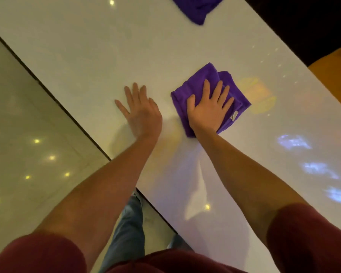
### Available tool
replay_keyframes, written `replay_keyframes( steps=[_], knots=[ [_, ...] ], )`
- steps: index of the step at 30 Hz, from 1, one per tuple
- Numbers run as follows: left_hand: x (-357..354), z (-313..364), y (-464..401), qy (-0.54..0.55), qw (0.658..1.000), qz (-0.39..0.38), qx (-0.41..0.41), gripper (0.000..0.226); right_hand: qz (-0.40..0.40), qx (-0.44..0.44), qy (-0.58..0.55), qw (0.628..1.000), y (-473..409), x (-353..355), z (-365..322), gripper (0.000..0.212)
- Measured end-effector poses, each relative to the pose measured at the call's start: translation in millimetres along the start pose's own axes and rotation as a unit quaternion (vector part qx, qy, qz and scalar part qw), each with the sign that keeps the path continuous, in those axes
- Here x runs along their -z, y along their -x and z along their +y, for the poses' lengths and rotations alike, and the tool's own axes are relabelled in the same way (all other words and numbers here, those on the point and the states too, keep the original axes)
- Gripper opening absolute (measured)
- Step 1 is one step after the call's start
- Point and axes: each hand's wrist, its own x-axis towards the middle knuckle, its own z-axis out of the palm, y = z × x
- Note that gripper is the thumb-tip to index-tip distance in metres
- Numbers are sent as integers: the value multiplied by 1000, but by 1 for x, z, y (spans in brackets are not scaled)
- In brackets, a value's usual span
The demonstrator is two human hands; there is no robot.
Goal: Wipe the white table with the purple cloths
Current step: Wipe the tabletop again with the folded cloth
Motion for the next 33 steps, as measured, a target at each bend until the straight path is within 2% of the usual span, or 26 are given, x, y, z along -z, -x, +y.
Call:
replay_keyframes(
  steps=[3, 6, 7, 10, 14, 20, 25, 27, 30, 33],
  knots=[
    [19, -10, -1, 133, 991, -33, -3, 49, -6, -16, 1, 1000, -12, -8, -59, 76],
    [43, -38, -9, 304, 952, -41, -8, 45, -5, -1, -16, 1000, -9, -19, -118, 75],
    [52, -56, -15, 328, 944, -30, -6, 43, -3, 12, -28, 1000, -2, -22, -138, 74],
    [75, -112, -40, 307, 952, -2, 11, 36, 11, 70, -28, 997, 25, -32, -184, 69],
    [84, -142, -68, 223, 974, -24, -13, 34, -31, 107, -23, 994, 46, -35, -195, 67],
    [91, -126, -66, 127, 981, -144, -34, 34, -51, 196, -56, 978, 119, -33, -172, 63],
    [92, -106, -33, 82, 966, -237, -61, 27, -76, 241, -59, 966, 162, -16, -92, 65],
    [90, -101, -27, 94, 962, -248, -60, 27, -69, 218, -43, 972, 167, -7, -58, 60],
    [92, -91, -26, 110, 949, -284, -82, 27, -25, 129, -64, 989, 151, 7, -43, 42],
    [95, -80, -46, 116, 925, -352, -87, 29, -66, 9, -140, 988, 103, 28, -57, 33]
  ],
)
